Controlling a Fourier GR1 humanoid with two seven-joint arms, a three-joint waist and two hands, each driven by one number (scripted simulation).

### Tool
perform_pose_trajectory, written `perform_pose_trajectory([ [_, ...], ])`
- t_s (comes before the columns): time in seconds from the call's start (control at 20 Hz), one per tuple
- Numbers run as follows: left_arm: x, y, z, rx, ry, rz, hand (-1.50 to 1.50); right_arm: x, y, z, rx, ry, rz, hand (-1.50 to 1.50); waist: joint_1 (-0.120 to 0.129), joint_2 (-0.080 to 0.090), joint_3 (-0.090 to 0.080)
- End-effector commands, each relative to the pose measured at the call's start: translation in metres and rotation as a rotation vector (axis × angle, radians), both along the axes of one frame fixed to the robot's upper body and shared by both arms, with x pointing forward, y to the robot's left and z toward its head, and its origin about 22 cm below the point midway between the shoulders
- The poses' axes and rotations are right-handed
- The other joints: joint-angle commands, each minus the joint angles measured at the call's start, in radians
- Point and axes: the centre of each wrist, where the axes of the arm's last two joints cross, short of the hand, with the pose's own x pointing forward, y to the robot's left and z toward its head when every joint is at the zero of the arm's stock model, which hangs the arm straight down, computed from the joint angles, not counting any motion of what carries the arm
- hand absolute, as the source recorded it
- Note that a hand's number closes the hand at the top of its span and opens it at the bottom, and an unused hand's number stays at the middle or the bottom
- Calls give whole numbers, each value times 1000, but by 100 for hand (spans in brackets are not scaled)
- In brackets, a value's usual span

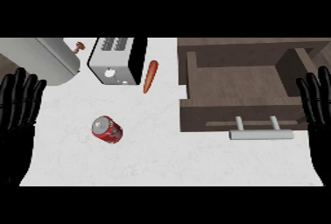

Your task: Pick up the can, place it into the drawer and close the drawer

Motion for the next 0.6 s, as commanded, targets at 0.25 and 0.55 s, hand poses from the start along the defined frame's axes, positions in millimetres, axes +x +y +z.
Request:
perform_pose_trajectory([
  [0.25, 2, -44, 9, -62, -80, -846, -150, 3, 6, 4, 21, -49, 4, -150, -43, 22, -58],
  [0.55, 7, 40, -8, 156, 310, -815, -150, -12, -7, -14, 56, 290, -130, -150, -4, 17, -54],
])
